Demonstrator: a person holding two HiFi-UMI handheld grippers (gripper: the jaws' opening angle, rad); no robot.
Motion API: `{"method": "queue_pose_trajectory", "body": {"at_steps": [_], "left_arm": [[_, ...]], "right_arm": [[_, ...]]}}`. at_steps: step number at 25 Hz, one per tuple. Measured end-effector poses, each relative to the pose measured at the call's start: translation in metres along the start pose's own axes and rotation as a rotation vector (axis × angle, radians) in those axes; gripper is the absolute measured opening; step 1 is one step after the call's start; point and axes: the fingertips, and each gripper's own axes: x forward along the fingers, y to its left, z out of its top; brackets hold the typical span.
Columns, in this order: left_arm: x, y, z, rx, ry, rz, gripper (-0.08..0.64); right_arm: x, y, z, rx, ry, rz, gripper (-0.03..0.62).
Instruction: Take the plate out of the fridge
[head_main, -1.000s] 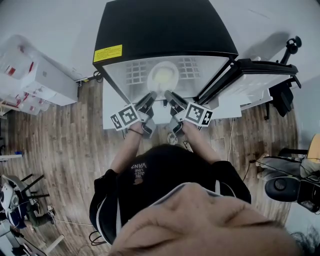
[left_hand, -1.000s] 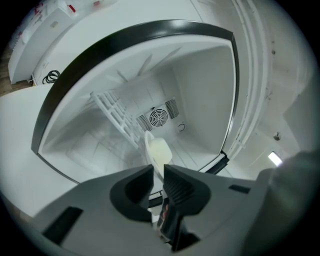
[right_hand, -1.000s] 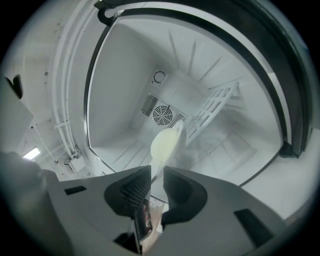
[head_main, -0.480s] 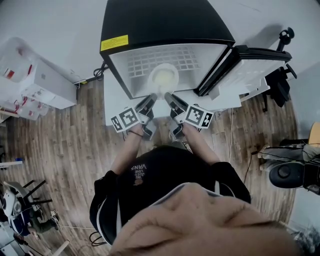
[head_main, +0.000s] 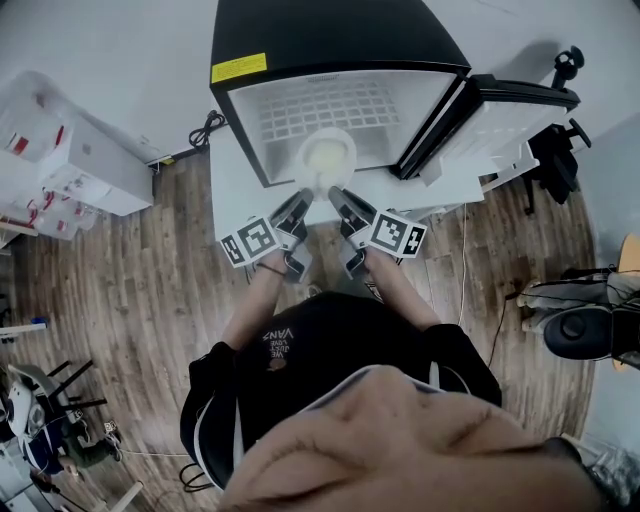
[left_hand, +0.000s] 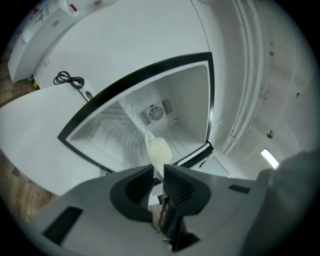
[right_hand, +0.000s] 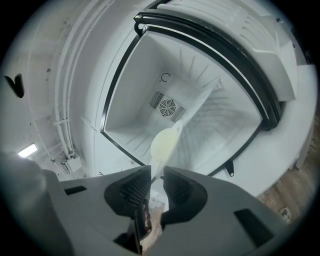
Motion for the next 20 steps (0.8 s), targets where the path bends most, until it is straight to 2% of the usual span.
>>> {"method": "queue_pose_trajectory", "body": {"at_steps": [10, 20], "left_arm": [[0.001, -0.012, -0.011, 0.009, -0.024, 0.000, 0.071], [0.000, -0.036, -0.047, -0.011, -0.060, 0.013, 0.071]], "right_arm": [[-0.015, 0.002, 0.004, -0.028, 0.016, 0.013, 0.083], [-0.057, 0.001, 0.004, -0.041, 0.058, 0.026, 0.083]]}}
